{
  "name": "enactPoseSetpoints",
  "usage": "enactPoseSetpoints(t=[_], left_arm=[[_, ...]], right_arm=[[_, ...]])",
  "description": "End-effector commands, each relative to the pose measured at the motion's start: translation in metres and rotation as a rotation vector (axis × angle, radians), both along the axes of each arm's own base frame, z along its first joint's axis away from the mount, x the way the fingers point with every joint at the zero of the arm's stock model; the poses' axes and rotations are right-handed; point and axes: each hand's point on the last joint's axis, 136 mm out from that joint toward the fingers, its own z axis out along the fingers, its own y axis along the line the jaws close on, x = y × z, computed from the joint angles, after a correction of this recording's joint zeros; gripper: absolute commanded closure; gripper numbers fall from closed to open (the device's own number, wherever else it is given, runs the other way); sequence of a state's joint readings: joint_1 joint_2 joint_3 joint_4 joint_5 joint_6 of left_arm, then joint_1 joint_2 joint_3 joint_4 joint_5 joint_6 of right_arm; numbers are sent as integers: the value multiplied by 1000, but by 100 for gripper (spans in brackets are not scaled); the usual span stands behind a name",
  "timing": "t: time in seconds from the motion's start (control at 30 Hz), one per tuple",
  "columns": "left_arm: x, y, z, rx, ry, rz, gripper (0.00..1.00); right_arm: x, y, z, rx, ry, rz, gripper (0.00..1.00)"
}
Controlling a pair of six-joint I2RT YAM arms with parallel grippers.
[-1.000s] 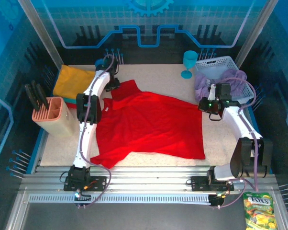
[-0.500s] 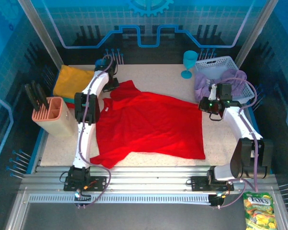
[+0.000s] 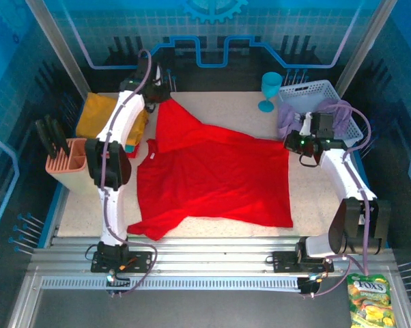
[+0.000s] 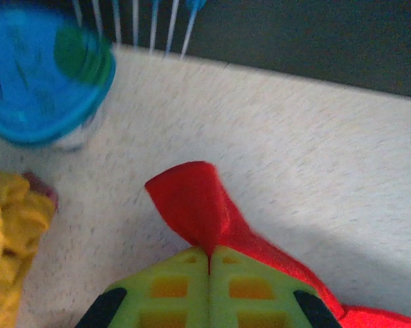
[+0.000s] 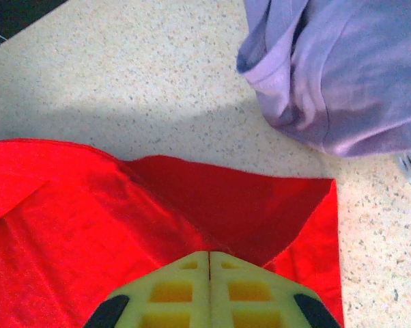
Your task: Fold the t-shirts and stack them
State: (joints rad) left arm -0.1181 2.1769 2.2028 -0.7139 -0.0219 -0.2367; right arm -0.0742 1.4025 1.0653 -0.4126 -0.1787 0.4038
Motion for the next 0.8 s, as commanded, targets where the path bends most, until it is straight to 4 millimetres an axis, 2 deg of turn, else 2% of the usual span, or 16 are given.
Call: enactPoseSetpoints(t=[0.0, 0.17, 0.3, 0.33, 0.43, 0.57, 0.77], left_arm=[[-8, -13, 30, -1, -72, -119, 100], [-29, -24, 52, -17, -143, -194, 100], [-67, -44, 67, -36, -186, -341, 100], [-74, -44, 69, -34, -202, -345, 100], [-89, -40, 91, -4, -314, -352, 100], [-80, -32, 118, 80, -424, -342, 100], [-44, -36, 136, 133, -488, -364, 100]], right_arm=[[11, -7, 19, 14, -57, -10, 100], [9, -6, 25, 36, -66, -6, 100], [-4, 1, 30, 53, -47, 26, 100], [-8, 1, 31, 50, -44, 27, 100], [-8, -1, 34, 51, -61, 32, 100], [11, -7, 40, 69, -82, 14, 100], [55, -22, 56, 94, -151, -7, 100]])
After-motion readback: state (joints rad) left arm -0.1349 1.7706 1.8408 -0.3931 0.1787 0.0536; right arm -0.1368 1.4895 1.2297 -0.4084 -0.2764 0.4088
